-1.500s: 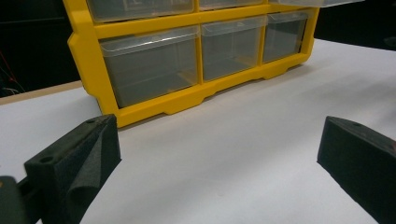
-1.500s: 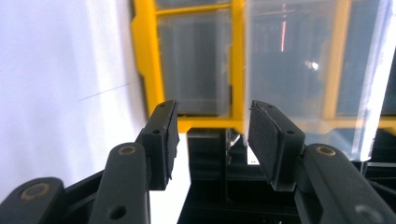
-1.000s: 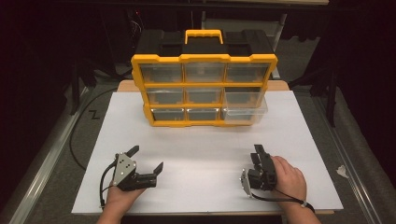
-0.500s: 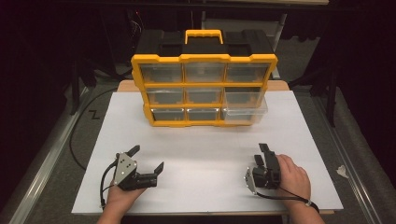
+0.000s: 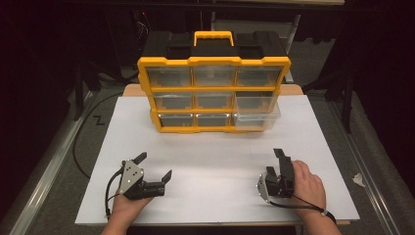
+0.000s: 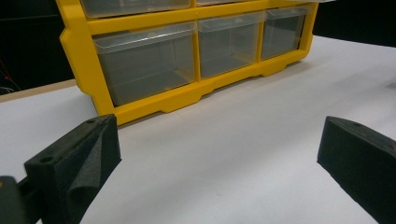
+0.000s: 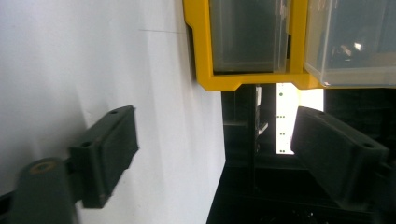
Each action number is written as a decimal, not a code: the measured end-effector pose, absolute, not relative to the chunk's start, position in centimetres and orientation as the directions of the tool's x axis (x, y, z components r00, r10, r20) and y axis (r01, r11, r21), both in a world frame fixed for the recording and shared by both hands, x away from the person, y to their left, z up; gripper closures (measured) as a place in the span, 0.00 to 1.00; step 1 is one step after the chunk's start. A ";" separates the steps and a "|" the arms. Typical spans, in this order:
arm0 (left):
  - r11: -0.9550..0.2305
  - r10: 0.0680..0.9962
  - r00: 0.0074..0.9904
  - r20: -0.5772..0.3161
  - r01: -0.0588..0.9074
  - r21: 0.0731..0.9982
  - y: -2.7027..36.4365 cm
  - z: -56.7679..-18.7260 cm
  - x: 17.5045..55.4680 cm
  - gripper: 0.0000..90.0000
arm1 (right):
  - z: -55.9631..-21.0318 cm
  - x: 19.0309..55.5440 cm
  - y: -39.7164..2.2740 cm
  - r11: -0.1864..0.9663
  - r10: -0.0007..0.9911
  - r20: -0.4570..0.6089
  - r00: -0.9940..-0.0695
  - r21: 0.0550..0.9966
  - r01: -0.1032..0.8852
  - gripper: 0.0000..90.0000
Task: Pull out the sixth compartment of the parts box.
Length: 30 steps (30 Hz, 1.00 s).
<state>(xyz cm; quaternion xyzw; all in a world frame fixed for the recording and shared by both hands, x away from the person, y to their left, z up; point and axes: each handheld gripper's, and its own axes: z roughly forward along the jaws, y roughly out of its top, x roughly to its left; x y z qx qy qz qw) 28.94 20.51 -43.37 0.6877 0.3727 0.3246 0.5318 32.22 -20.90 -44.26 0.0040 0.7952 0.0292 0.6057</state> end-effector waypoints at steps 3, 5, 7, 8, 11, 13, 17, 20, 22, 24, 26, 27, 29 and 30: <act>-0.156 0.858 0.511 0.050 0.167 0.974 20.5 -43.4 28.9 0.00 | -44.3 32.3 -20.9 0.999 0.040 -0.967 -0.253 0.046 -0.018 0.01; -0.155 0.858 0.511 0.049 0.167 0.974 20.5 -43.4 28.9 0.00 | -44.3 32.3 -20.9 0.998 0.043 -0.968 -0.247 0.051 -0.023 0.01; -0.155 0.858 0.511 0.049 0.167 0.974 20.5 -43.4 28.9 0.00 | -44.1 32.3 -21.0 0.998 0.045 -0.971 -0.236 0.053 -0.029 0.01; -0.155 0.858 0.511 0.049 0.167 0.974 20.5 -43.4 28.9 0.00 | -44.1 32.3 -21.0 0.998 0.053 -0.971 -0.232 0.060 -0.023 0.01; -0.156 0.859 0.510 0.049 0.168 0.973 20.5 -43.4 28.9 0.00 | -44.0 32.2 -21.0 0.998 0.057 -0.973 -0.224 0.064 -0.025 0.01; -0.156 0.859 0.509 0.049 0.169 0.973 20.5 -43.4 28.9 0.00 | -43.9 32.4 -21.2 0.994 0.095 -0.967 -0.238 0.104 -0.026 0.01; -0.154 0.860 0.508 0.048 0.169 0.973 20.6 -43.4 28.9 0.00 | -43.8 32.5 -21.5 0.982 0.184 -0.949 -0.257 0.191 -0.001 0.01; -0.155 0.860 0.508 0.048 0.169 0.973 20.6 -43.3 28.9 0.00 | -43.8 32.8 -22.3 0.959 0.281 -0.919 -0.276 0.283 0.031 0.01; -0.154 0.861 0.507 0.048 0.170 0.973 20.6 -43.3 28.9 0.00 | -43.7 32.9 -22.6 0.940 0.337 -0.895 -0.291 0.336 0.057 0.01; -0.158 0.862 0.504 0.050 0.174 0.972 20.6 -43.3 28.9 0.00 | -43.7 33.1 -23.0 0.925 0.377 -0.874 -0.306 0.373 0.073 0.01; -0.160 0.862 0.504 0.050 0.176 0.971 20.6 -43.4 29.0 0.00 | -43.7 33.2 -23.3 0.900 0.431 -0.841 -0.327 0.425 0.093 0.01; -0.160 0.862 0.504 0.051 0.176 0.971 20.6 -43.4 29.0 0.00 | -43.8 33.2 -23.4 0.881 0.467 -0.818 -0.334 0.461 0.102 0.01; -0.160 0.862 0.504 0.051 0.176 0.971 20.6 -43.4 29.0 0.00 | -43.8 33.2 -23.4 0.862 0.501 -0.795 -0.342 0.493 0.116 0.01; -0.161 0.862 0.504 0.051 0.177 0.971 20.6 -43.4 29.0 0.00 | -43.8 33.3 -23.6 0.828 0.552 -0.753 -0.359 0.546 0.128 0.01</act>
